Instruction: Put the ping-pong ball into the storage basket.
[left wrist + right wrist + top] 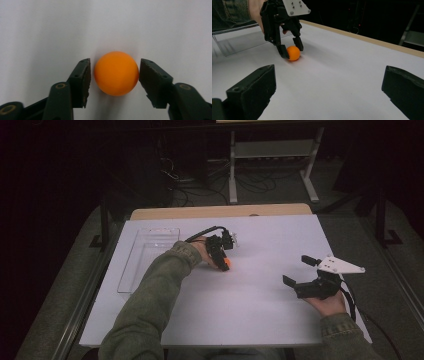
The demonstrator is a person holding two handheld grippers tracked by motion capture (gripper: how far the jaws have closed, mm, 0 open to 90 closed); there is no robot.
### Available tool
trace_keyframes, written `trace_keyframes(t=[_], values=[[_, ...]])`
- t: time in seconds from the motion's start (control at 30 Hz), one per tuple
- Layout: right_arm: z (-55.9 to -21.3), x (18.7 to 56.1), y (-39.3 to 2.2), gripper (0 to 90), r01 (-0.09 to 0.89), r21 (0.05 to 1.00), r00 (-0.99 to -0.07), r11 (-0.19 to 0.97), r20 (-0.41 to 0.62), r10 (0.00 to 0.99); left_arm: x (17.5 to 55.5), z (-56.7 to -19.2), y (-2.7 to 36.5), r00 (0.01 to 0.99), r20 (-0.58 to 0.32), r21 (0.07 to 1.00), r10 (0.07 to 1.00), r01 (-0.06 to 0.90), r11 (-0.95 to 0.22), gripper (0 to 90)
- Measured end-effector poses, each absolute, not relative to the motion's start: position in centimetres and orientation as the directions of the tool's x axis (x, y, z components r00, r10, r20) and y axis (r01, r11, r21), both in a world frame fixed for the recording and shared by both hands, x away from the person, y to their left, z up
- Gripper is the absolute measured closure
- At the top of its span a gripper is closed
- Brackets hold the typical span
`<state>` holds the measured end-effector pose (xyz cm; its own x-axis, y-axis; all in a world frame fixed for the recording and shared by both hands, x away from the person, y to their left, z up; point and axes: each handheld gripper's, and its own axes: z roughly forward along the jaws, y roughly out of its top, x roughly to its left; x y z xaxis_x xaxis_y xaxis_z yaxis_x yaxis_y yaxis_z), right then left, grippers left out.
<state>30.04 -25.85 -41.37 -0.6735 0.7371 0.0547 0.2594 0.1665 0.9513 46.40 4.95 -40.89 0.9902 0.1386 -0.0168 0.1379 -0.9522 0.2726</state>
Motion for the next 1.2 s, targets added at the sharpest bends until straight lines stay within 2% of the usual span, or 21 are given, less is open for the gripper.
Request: trace_keyframes(t=[0.07, 0.13, 0.7, 1.2], values=[[-41.4, 30.0, -25.9, 0.0, 0.263, 0.951, -0.672, 0.165, 0.058, 0.738, 46.3, -41.0, 4.9, 0.991, -0.025, 0.271, 0.135, 0.136, -0.953, 49.8], [-41.4, 30.0, -25.8, 0.0, 0.261, 0.951, -0.673, 0.166, 0.056, 0.738, 46.2, -40.9, 4.9, 0.992, -0.037, 0.269, 0.12, 0.126, -0.955, 50.2], [-41.4, 30.1, -25.6, 0.0, 0.26, 0.95, -0.678, 0.174, 0.051, 0.733, 45.2, -39.5, 5.2, 0.996, 0.006, 0.259, 0.084, 0.08, -0.962, 50.4], [-41.5, 30.1, -25.5, 0.0, 0.26, 0.949, -0.681, 0.178, 0.05, 0.73, 44.8, -37.3, 6.1, 0.993, 0.025, 0.296, 0.112, 0.1, -0.95, 50.4]])
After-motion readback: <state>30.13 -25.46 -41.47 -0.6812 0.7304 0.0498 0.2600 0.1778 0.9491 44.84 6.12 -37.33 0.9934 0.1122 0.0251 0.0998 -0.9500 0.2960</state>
